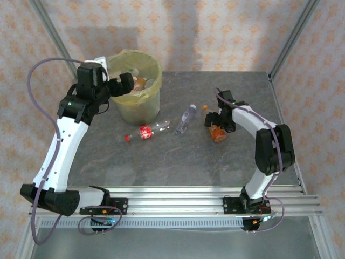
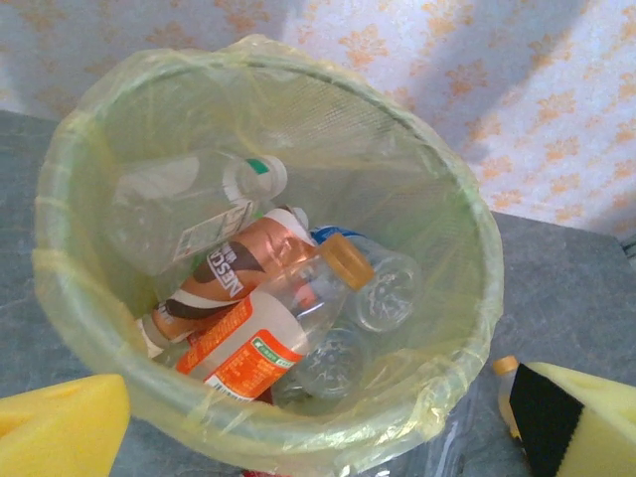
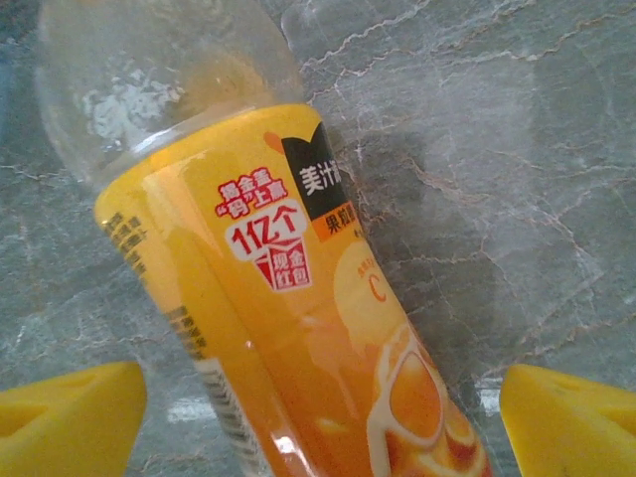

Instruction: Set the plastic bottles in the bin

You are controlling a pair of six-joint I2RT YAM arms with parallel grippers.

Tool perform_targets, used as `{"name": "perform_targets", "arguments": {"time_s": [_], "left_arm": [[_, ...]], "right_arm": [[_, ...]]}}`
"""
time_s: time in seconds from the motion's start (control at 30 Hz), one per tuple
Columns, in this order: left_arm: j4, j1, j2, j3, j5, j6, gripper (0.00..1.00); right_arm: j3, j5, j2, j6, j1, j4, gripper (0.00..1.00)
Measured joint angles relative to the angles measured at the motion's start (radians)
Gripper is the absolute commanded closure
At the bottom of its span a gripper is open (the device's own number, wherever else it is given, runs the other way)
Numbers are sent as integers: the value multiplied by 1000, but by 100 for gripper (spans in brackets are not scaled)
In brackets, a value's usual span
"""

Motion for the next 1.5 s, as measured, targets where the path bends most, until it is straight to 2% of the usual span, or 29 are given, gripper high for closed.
{"name": "perform_targets", "arguments": {"time_s": [0.27,0.77,0.9,1.07,1.3,1.5], "left_arm": [[57,0,-78,-76,-60,-96,0],[78,0,-45,-87,-82,-155,0],[77,0,-38,-87,-82,-158,0],[77,0,-38,-87,-82,-158,0],[77,0,-38,-87,-82,-158,0],[78,0,-38,-87,-80,-166,0]], "right_arm": [[20,-15,84,-21,0,-11,18],[20,-17,127,-15,40,-10,28],[17,-6,133,-13,65,-10,35],[17,-1,132,-7,84,-3,50],[-31,33,78,-3,127,29,56],[-103,51,-98,-12,176,63,60]]}}
